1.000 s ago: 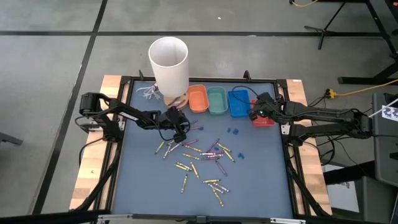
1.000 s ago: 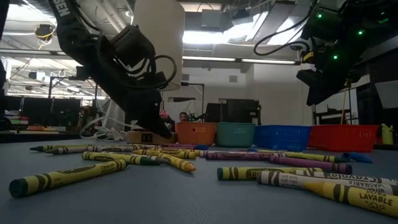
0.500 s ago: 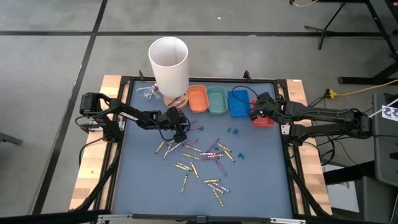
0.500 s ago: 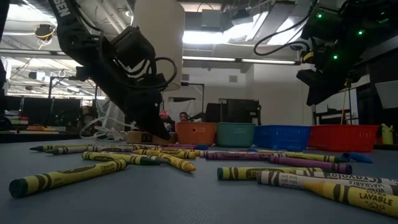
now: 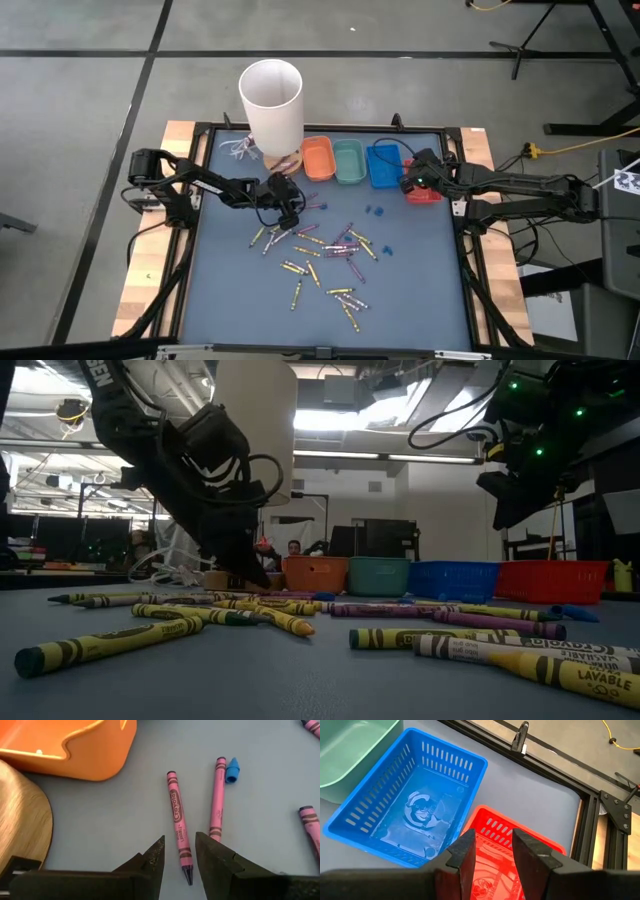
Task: Sort crayons
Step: Put the purple crayon into the light orange bin
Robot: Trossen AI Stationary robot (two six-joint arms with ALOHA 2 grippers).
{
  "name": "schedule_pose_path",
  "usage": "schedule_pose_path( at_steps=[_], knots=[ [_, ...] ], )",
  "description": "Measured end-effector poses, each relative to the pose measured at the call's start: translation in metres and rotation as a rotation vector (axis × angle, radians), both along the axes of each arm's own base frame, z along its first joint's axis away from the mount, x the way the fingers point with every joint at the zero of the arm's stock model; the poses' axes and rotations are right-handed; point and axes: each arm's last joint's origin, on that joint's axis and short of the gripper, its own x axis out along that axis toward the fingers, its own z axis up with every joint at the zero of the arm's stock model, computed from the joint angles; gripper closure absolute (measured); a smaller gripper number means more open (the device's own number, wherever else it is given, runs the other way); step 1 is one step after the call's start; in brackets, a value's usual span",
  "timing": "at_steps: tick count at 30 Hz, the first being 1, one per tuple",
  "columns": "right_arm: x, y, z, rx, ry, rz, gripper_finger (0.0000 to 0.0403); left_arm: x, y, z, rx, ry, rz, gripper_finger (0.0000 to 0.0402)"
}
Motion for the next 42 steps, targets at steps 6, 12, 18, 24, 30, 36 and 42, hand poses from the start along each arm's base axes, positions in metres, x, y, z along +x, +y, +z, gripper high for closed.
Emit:
schedule_pose_path(
  at_steps=[6,12,18,24,30,36,42],
  knots=[
    [0.000,0.000,0.000,0.000,-0.001,0.000,0.0276,0.001,0.002,-0.007,-0.012,0.011,0.006,0.0308],
    [0.000,0.000,0.000,-0.001,-0.003,0.000,0.0276,0.003,0.005,-0.019,-0.066,0.026,0.001,0.0308],
    [0.000,0.000,0.000,-0.001,-0.003,0.001,0.0276,0.003,0.005,-0.020,-0.062,0.031,0.005,0.0308],
    [0.000,0.000,0.000,-0.001,-0.003,0.001,0.0276,0.002,0.005,-0.021,-0.056,0.034,0.011,0.0308],
    [0.000,0.000,0.000,-0.001,-0.003,0.001,0.0276,0.002,0.005,-0.021,-0.053,0.034,0.014,0.0308],
    [0.000,0.000,0.000,-0.001,-0.002,0.000,0.0276,0.003,0.005,-0.020,-0.047,0.016,0.016,0.0337],
    [0.000,0.000,0.000,-0.001,-0.002,0.001,0.0276,0.005,0.006,-0.019,-0.045,-0.003,0.015,0.0378]
  ],
)
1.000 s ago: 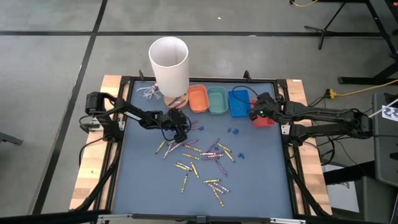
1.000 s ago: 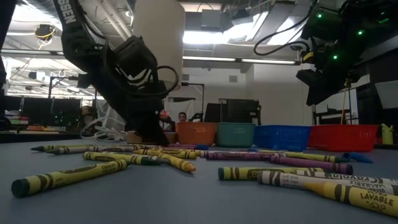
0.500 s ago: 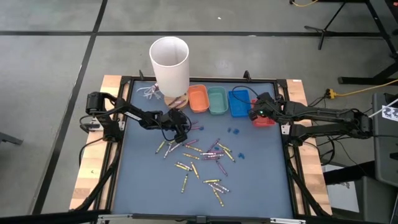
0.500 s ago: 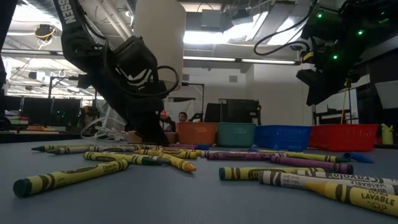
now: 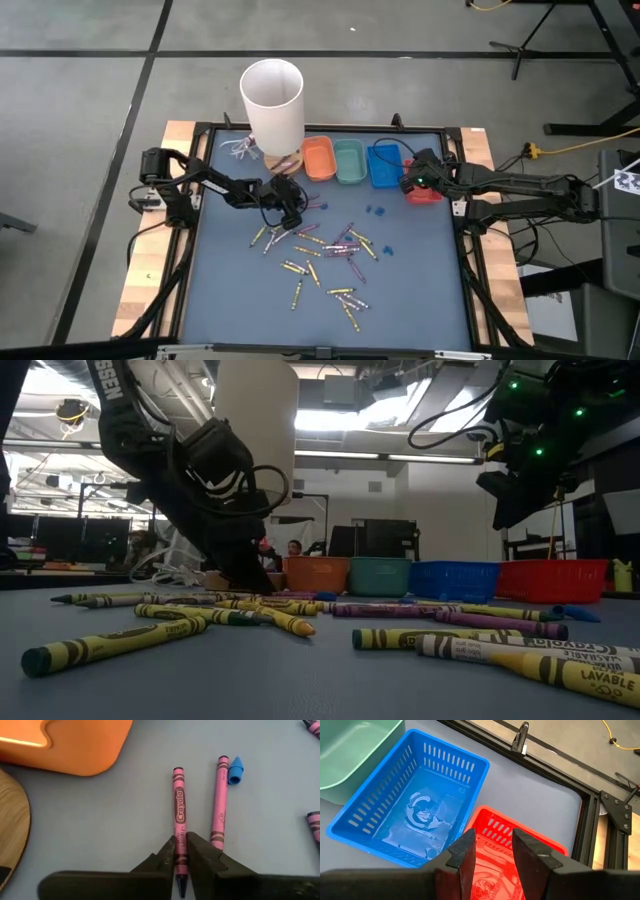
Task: Sort crayons
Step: Put the purple crayon into the light orange bin
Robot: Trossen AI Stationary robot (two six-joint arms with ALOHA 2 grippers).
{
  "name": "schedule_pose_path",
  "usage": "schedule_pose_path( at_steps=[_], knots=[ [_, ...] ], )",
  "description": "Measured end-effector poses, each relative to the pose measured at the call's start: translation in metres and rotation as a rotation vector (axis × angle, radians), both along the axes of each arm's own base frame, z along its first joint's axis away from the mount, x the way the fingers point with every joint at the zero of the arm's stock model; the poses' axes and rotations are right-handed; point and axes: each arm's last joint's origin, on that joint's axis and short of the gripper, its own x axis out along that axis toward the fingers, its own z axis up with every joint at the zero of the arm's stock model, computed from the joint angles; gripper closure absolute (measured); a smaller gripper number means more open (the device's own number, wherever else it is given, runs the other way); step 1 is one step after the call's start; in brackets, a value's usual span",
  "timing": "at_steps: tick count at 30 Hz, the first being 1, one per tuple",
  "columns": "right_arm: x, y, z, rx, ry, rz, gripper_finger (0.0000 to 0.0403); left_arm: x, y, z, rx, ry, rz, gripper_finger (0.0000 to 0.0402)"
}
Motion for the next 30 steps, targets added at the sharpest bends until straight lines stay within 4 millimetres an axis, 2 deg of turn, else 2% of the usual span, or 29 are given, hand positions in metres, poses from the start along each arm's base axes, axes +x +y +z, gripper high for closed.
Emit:
schedule_pose_path(
  at_steps=[12,17,25,30],
  knots=[
    [0.000,0.000,0.000,0.000,0.000,0.000,0.0276,0.004,0.001,0.007,0.013,-0.068,0.002,0.0393],
    [0.000,0.000,0.000,0.000,0.000,0.000,0.0276,0.014,0.002,0.016,0.008,-0.119,-0.014,0.0393],
    [0.000,0.000,0.000,0.000,0.000,0.000,0.0276,0.040,0.004,0.043,0.011,-0.232,-0.039,0.0394],
    [0.000,0.000,0.000,0.000,0.000,0.000,0.0276,0.057,0.010,0.067,0.091,-0.308,0.052,0.0392]
  ],
)
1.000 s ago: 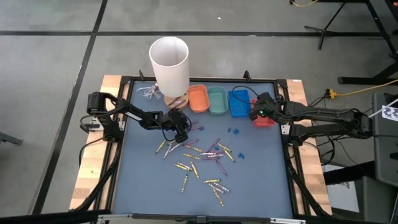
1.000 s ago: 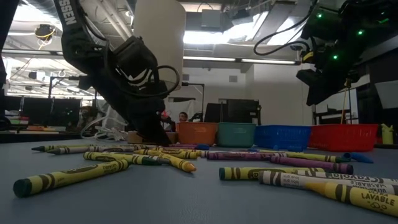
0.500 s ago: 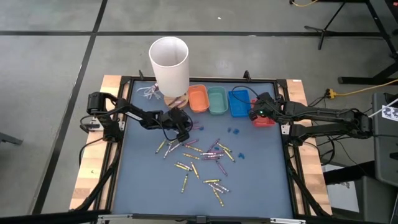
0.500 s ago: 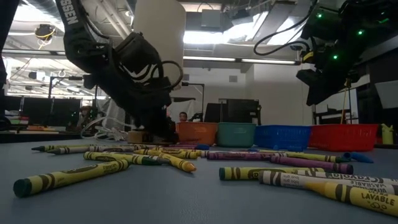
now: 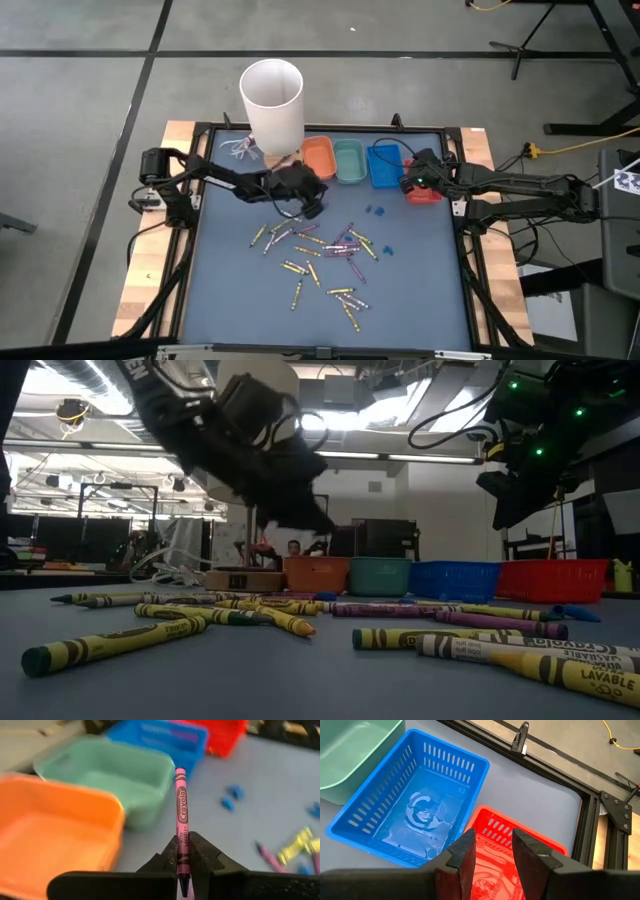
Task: Sort crayons
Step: Put the purple crayon into the light orange bin
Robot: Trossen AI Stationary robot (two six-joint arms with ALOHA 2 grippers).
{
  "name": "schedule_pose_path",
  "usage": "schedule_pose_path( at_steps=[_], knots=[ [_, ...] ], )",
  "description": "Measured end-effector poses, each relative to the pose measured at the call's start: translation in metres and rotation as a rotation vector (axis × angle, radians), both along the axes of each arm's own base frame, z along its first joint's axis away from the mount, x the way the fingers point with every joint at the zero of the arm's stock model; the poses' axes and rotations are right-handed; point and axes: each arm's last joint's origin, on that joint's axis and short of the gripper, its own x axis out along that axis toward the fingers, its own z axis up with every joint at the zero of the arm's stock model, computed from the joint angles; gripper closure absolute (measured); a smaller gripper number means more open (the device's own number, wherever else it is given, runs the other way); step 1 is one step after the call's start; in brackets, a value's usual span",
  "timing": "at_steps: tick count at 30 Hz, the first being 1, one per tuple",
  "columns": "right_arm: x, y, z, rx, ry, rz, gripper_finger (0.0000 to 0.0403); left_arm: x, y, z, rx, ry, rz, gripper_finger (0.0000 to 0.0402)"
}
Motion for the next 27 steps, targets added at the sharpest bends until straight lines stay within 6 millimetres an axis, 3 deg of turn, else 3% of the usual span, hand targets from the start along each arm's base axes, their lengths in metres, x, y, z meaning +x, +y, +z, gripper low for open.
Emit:
schedule_pose_path(
  at_steps=[5,11,27],
  knots=[
    [0.000,0.000,0.000,0.000,0.000,0.000,0.0276,0.007,0.007,0.015,0.061,-0.053,0.199,0.0384],
    [0.000,0.000,0.000,0.000,0.000,0.000,0.0276,0.005,0.013,0.014,0.055,-0.087,0.375,0.0383],
    [0.000,0.000,0.000,0.000,0.000,0.000,0.0276,0.005,0.012,0.006,0.011,-0.065,0.383,0.0382]
  ],
)
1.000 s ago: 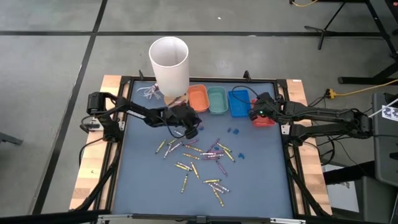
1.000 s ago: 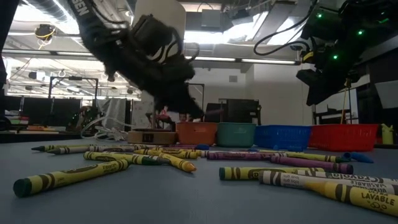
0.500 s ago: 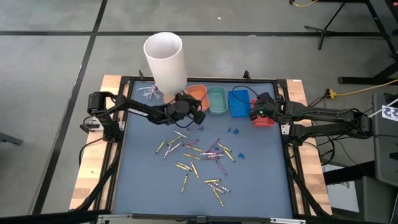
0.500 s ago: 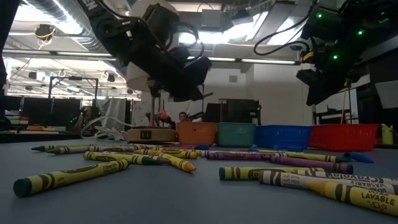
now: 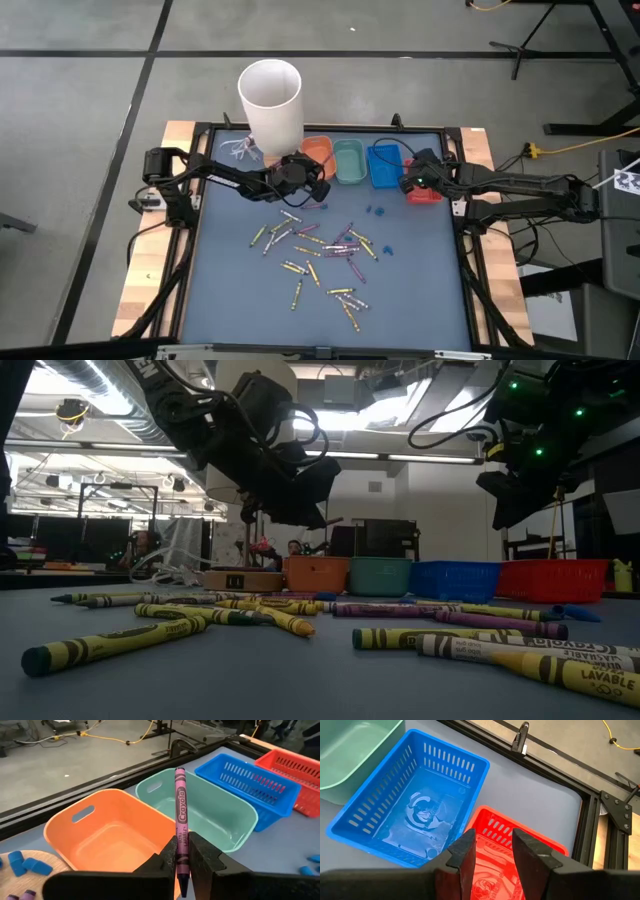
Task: Sort crayons
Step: Put the purple crayon into the light orange bin, then put the green crayon into the orange bin
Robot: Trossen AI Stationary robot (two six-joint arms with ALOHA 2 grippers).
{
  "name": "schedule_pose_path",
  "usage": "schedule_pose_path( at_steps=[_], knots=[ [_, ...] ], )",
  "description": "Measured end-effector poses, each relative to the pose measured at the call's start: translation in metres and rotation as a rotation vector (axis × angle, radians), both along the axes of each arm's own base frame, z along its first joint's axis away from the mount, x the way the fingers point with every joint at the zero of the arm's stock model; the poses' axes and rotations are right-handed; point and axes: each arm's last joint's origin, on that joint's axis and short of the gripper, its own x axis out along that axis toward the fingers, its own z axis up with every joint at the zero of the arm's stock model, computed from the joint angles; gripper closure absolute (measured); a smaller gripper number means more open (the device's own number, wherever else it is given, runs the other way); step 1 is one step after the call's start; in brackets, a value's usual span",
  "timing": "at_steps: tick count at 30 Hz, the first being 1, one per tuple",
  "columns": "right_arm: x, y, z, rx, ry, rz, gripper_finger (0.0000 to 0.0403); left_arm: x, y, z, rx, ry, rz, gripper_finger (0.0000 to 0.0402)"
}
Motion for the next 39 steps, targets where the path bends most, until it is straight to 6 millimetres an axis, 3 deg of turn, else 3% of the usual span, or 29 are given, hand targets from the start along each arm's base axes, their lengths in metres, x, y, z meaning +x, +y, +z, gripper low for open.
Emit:
schedule_pose_path(
  at_steps=[22,33,39],
  knots=[
    [0.0000,0.0000,0.0000,0.000,0.000,0.000,0.0276,-0.0009,-0.0003,-0.0020,-0.007,0.022,-0.005,0.0379],
    [0.0000,0.0000,0.0000,0.000,-0.001,0.000,0.0276,-0.0025,0.0035,-0.0020,0.013,0.031,0.044,0.0310],
    [0.0010,0.0013,-0.0009,0.054,-0.016,0.031,0.0276,-0.0017,0.0021,-0.0023,-0.004,0.027,0.010,0.0292]
  ],
)
